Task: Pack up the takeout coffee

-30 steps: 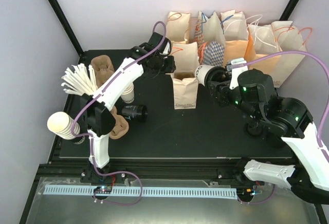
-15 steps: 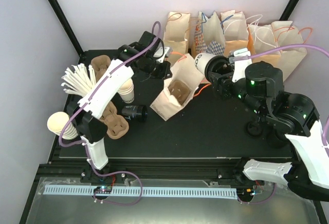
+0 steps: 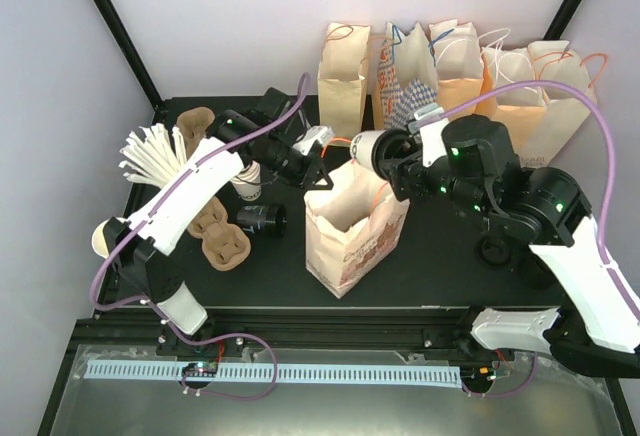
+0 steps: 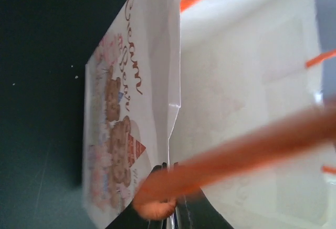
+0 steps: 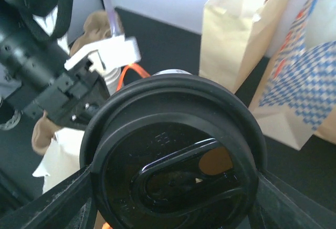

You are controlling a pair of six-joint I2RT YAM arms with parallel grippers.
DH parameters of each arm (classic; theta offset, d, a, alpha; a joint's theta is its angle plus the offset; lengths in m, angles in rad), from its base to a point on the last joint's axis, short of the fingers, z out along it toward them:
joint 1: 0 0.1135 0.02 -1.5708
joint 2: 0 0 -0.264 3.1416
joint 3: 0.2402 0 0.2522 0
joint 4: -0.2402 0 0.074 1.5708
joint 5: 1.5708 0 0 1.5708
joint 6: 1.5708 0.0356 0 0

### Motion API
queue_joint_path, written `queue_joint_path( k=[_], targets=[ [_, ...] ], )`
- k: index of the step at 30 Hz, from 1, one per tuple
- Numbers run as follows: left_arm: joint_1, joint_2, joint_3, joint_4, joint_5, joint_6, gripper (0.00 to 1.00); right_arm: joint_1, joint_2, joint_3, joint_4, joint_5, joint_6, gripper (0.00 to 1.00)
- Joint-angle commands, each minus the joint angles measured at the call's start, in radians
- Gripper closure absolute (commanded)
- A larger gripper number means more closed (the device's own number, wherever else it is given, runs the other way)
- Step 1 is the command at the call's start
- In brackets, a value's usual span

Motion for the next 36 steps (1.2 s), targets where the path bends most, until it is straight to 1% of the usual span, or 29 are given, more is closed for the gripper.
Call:
queue_joint_path(
  k=[1,6,10,13,18,23,28,33,36],
  targets=[
    [-0.007,-0.053,-0.012,-0.011,0.078,0.072,0.93,0.006,0.014,-0.034,-0.072,-0.136,0.01,0.35],
    [-0.009,-0.057,-0.028,-0.004,0.062,0.069,0.92,0.006,0.014,-0.063,-0.138,-0.165,0.046,0.35],
    [-0.01,-0.064,-0.079,0.056,0.101,0.044,0.92,0.006,-0.015,-0.142,-0.126,-0.153,0.068,0.36],
    [-0.008,-0.068,-0.102,0.086,0.1,0.029,0.92,0.005,-0.011,-0.142,-0.135,-0.129,0.085,0.36],
    [-0.007,-0.059,-0.104,0.099,0.072,0.021,0.92,0.005,-0.035,-0.175,-0.125,-0.142,0.078,0.36],
    [-0.007,-0.054,-0.088,0.11,0.048,0.016,0.92,0.006,-0.023,-0.158,-0.149,-0.182,0.051,0.36],
    [-0.004,-0.038,-0.07,0.101,-0.004,0.009,0.92,0.008,0.032,-0.076,-0.199,-0.203,0.02,0.38],
    [-0.003,-0.03,-0.066,0.099,-0.024,-0.002,0.91,0.007,0.007,-0.096,-0.177,-0.208,-0.002,0.38],
    [-0.003,-0.037,-0.054,0.107,-0.018,0.005,0.91,0.007,0.01,-0.117,-0.182,-0.168,-0.001,0.38]
  ],
)
